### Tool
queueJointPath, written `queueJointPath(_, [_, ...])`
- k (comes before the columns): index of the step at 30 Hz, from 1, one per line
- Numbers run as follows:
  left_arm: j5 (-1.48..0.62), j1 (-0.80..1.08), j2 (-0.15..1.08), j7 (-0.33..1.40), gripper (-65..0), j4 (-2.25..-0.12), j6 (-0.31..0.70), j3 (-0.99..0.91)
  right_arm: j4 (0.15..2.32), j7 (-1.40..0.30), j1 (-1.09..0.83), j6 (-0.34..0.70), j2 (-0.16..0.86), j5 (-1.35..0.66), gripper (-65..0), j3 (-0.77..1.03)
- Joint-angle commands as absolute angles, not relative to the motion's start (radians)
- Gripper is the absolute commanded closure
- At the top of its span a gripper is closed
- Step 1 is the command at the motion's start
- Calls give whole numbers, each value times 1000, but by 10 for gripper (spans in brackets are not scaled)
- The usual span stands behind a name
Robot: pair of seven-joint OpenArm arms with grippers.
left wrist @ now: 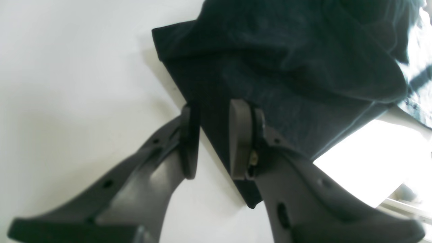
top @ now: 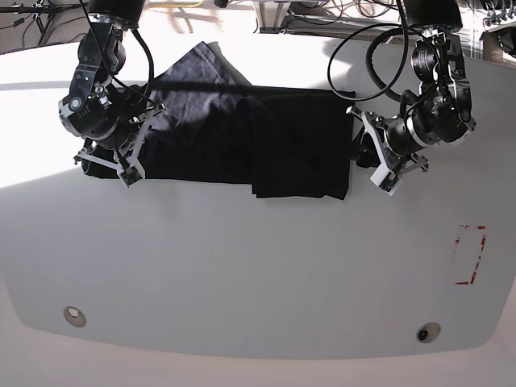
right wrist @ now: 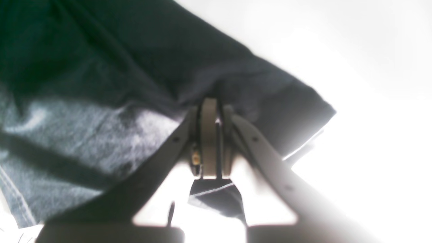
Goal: Fold the T-shirt properly
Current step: 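Release the folded shirt with the left gripper and lift away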
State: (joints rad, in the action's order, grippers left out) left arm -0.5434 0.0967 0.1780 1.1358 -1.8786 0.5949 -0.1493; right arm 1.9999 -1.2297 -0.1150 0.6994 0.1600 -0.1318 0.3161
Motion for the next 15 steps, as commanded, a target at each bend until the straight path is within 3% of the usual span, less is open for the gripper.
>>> queueJointPath(1, [-558,93,185,1121,-132,-1900,596,-162,2015,-1236,-108,698,165,-128,-19,315])
queueJointPath(15, [-556,91,183,1121,-133,-1891,596,-229,2012,-1227,-114,698,142,-120,-19,239])
